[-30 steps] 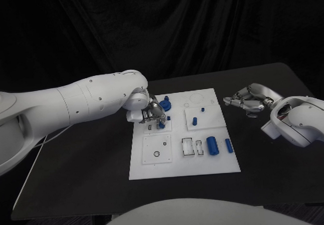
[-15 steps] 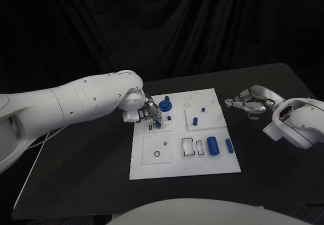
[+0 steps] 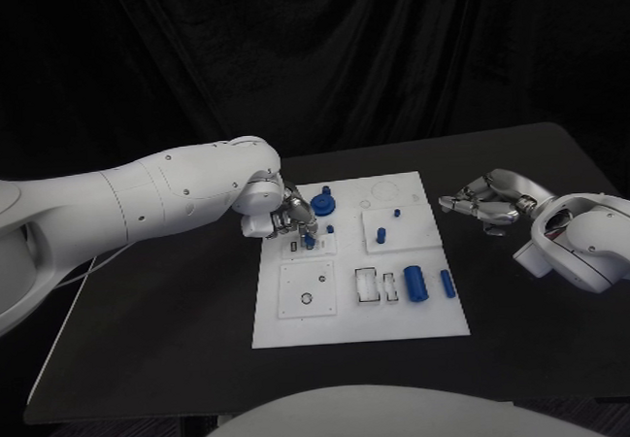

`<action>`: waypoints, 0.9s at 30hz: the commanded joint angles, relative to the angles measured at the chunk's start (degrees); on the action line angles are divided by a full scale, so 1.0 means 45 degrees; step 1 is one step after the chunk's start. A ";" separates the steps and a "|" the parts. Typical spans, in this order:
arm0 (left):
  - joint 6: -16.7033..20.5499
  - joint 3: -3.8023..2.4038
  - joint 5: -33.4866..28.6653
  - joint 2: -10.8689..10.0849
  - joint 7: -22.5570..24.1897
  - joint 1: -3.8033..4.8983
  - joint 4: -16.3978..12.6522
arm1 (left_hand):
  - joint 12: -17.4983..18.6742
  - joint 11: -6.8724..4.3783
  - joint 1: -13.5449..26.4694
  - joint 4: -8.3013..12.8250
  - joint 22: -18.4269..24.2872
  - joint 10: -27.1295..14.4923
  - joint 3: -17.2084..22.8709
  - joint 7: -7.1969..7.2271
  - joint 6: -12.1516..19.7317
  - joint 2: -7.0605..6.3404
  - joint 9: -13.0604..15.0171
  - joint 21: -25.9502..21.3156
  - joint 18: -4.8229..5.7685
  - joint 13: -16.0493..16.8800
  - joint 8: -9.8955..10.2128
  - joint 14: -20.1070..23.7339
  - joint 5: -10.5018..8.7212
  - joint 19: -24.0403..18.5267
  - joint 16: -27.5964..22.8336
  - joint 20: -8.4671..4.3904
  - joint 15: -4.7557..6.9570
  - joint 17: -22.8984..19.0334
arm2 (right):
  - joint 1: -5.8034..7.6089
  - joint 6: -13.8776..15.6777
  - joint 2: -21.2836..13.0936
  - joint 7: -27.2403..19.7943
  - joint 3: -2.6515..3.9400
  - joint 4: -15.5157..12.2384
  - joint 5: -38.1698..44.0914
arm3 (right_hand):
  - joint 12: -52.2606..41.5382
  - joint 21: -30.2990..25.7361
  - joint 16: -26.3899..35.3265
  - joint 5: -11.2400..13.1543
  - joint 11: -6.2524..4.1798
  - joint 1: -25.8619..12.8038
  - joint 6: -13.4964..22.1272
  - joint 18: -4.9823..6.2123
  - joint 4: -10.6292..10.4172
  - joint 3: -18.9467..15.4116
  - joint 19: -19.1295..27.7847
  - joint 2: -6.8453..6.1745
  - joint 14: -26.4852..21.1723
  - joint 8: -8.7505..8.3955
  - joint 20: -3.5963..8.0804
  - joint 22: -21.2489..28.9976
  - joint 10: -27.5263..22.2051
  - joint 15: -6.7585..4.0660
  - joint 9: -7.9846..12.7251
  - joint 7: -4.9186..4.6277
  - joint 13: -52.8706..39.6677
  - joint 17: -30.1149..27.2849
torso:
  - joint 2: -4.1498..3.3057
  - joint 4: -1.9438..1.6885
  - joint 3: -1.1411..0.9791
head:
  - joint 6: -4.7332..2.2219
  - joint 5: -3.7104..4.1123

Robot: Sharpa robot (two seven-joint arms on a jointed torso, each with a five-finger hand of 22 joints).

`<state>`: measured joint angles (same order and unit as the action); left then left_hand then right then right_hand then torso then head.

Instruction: Assemble the parts on the task board

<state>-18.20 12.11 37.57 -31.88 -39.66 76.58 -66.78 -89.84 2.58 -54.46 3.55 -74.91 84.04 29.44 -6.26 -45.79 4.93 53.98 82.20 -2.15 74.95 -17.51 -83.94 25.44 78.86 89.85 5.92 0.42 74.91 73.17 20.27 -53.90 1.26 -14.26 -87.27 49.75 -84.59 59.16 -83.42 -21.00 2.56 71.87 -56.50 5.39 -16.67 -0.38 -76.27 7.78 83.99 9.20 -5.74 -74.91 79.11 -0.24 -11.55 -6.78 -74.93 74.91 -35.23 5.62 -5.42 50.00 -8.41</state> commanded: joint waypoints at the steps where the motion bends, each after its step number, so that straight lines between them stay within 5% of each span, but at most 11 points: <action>1: 0.0189 -0.0008 -0.0043 -0.0038 0.0126 -0.0032 -0.0086 | -0.0035 -0.0109 0.0108 -0.0067 -0.1440 0.1325 0.0041 0.0000 -0.0005 0.0008 0.0019 -0.0049 -0.0242 0.3344 0.0086 -0.1346 -0.0066 0.0027 0.0034 -0.0021 0.0055 0.3354 | -0.0039 -0.0153 -0.0034 0.0218 0.0008 -0.0033 0.0021 | 0.0083 -0.0062 0.0046 -0.0090 0.0022 0.0149 -0.0104 0.0169 0.0055 -0.0022 0.0086 0.0015 0.0439 -0.0049 0.0040 -0.1554 -0.0069 -0.0115 0.0014 0.0007 -0.0777 0.2109 | -0.0006 -0.0025 -0.0003 | 0.0000 0.0047; 14: 0.0543 -0.0007 -0.0043 -0.0356 0.0185 -0.0109 -0.0463 | -0.0035 -0.0068 0.0116 -0.0188 -0.1333 0.1325 0.0094 -0.0042 0.0083 0.0185 0.0049 -0.0192 -0.0284 0.3344 0.0219 -0.1346 -0.0373 -0.0125 0.0034 -0.0003 0.0020 0.3354 | -0.0041 -0.0141 -0.0062 0.0201 0.0008 -0.0029 0.0021 | 0.0088 -0.0083 0.0063 -0.0112 0.0020 0.0166 -0.0110 0.0173 0.0052 -0.0024 0.0097 0.0009 0.0430 -0.0049 0.0041 -0.1549 -0.0077 -0.0117 0.0015 0.0007 -0.0767 0.2095 | 0.0024 0.0047 -0.0016 | 0.0000 -0.0068; 27: 0.0588 -0.0006 -0.0043 -0.0541 0.0192 -0.0183 -0.0600 | -0.0035 -0.0069 0.0109 -0.0220 -0.1326 0.1325 0.0094 -0.0039 0.0024 0.0216 0.0073 -0.0209 -0.0288 0.3344 0.0200 -0.1346 -0.0406 -0.0140 0.0034 0.0001 0.0017 0.3354 | -0.0046 -0.0175 -0.0063 0.0217 0.0008 0.0000 0.0021 | 0.0088 -0.0083 0.0063 -0.0112 0.0020 0.0166 -0.0110 0.0173 0.0052 -0.0024 0.0097 0.0009 0.0430 -0.0049 0.0041 -0.1549 -0.0077 -0.0117 0.0015 0.0007 -0.0767 0.2095 | 0.0028 0.0007 -0.0011 | 0.0000 -0.0110</action>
<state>-16.11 12.13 37.57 -34.36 -39.54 75.89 -69.36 -89.84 2.58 -54.02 2.83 -74.91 84.04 29.81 -6.59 -45.47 5.24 54.32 81.61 -3.09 74.95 -16.63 -83.94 23.96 78.44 89.85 5.92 0.42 74.91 73.14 19.98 -54.20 1.44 -14.26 -87.22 49.75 -84.59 59.16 -83.42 -21.27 2.56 71.86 -56.50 5.39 -16.67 -0.38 -76.06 7.77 83.99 9.20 -5.53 -74.91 79.11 -0.24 -11.56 -6.78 -74.93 74.90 -35.11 5.72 -5.49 50.00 -8.91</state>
